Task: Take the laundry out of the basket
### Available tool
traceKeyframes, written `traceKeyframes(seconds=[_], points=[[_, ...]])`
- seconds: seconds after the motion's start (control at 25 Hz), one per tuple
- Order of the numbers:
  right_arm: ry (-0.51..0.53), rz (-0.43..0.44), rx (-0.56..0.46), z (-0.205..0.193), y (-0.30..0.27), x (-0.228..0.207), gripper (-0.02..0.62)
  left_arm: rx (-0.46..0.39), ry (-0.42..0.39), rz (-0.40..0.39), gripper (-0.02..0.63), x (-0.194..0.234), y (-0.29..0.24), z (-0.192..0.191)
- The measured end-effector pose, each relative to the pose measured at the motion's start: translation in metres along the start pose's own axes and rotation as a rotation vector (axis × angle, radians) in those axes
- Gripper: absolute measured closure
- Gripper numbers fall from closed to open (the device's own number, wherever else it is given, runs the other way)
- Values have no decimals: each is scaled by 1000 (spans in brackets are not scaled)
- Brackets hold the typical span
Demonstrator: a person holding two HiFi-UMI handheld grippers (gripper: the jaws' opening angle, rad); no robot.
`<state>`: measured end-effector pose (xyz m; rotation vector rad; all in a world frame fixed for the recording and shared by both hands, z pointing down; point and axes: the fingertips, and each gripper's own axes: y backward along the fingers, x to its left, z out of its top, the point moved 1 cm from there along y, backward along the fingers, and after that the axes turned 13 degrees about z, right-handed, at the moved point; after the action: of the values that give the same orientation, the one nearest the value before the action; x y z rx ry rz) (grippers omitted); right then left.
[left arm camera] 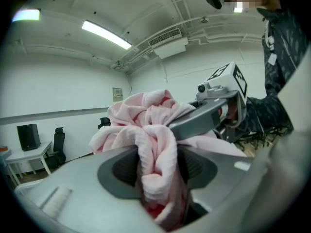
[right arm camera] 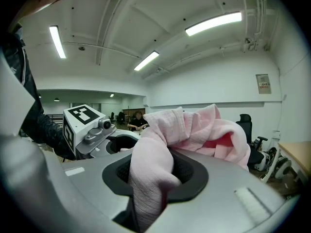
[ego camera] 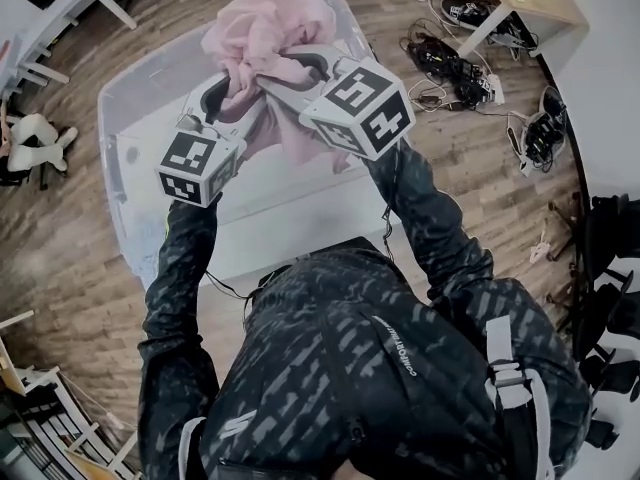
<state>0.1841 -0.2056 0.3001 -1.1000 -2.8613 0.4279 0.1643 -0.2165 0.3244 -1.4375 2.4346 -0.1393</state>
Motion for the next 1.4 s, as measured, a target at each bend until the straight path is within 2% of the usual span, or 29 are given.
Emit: traceKeyframes(seconds=[0.2,0.52,0.92,1.12,1.4], points=[[28,-29,-39,16,19,22,479,-45,-48,11,400,-13,21,21],[44,-34,-53,21,28,61,479,-69,-62,34,403,-28,59,25],[135,-26,-55,46,36,138,478,-161,-13,106,405,-41,136,39],[143,-5,-42,37,38,185,477,-161,16,135,407,-58,180,25],[104,3,-67,8,58,254,476,-133,33,146,408,-105,239,2]])
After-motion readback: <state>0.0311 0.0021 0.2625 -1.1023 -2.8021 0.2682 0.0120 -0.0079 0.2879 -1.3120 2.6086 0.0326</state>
